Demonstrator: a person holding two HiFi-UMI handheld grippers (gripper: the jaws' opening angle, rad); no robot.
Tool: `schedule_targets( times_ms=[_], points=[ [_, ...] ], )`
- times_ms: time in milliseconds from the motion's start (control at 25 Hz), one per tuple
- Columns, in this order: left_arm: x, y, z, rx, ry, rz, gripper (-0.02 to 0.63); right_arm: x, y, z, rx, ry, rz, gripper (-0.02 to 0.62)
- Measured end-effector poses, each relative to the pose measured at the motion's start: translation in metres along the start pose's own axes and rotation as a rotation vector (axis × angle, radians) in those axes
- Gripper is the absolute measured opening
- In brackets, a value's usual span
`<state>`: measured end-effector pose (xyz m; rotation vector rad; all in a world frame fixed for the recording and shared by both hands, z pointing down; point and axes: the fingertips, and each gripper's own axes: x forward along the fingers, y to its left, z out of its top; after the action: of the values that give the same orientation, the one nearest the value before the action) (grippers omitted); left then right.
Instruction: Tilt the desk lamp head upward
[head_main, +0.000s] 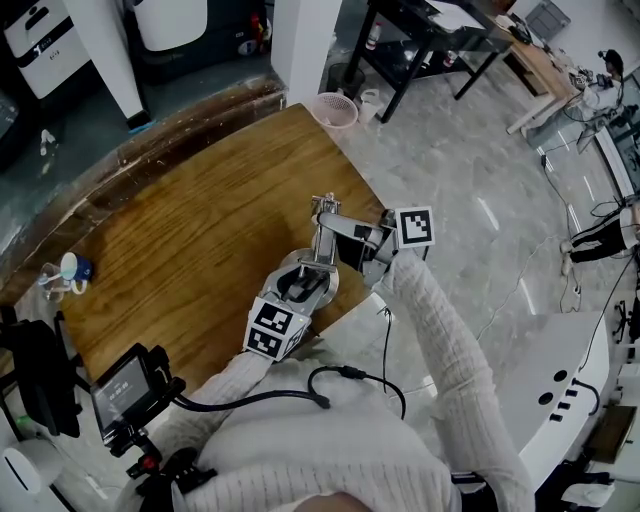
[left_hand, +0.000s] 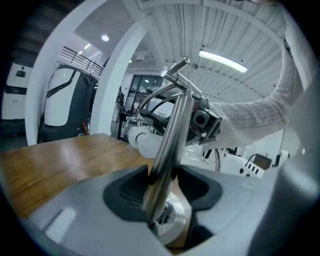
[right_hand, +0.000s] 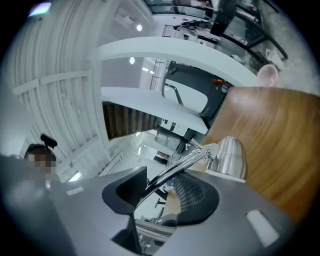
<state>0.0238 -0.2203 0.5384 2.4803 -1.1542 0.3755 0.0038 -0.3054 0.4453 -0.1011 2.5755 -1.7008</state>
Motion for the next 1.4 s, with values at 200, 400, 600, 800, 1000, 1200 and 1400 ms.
schedule_targets(
  times_ms=[200,400,600,800,1000,1200,1400],
  points=[
    [0.002,0.002,0.001,-0.010,-0.001,0.016,0.178,0.003,0.038,0.015,-0.394,0.047,-0.037,0.156],
    [0.004,0.006,0.001,-0.030,0.008,0.013,0.179,0.007,0.071,0.015,-0.773,0.093,-0.115,0.158],
    [0.009,0.010,0.002,-0.045,0.017,0.019,0.181,0.009,0.094,0.009,-1.079,0.094,-0.161,0.162],
    [0.010,0.013,0.004,-0.065,0.010,0.038,0.184,0.012,0.114,-0.002,-1.343,0.085,-0.207,0.166],
    [0.012,0.014,0.004,-0.079,0.005,0.041,0.186,0.011,0.120,-0.014,-1.554,0.109,-0.238,0.173],
    [0.013,0.015,0.005,-0.087,0.004,0.042,0.190,0.006,0.113,-0.024,-1.642,0.151,-0.295,0.176],
    [0.014,0.016,0.005,-0.089,0.008,0.038,0.190,0.007,0.116,-0.026,-1.661,0.111,-0.271,0.173]
  ],
)
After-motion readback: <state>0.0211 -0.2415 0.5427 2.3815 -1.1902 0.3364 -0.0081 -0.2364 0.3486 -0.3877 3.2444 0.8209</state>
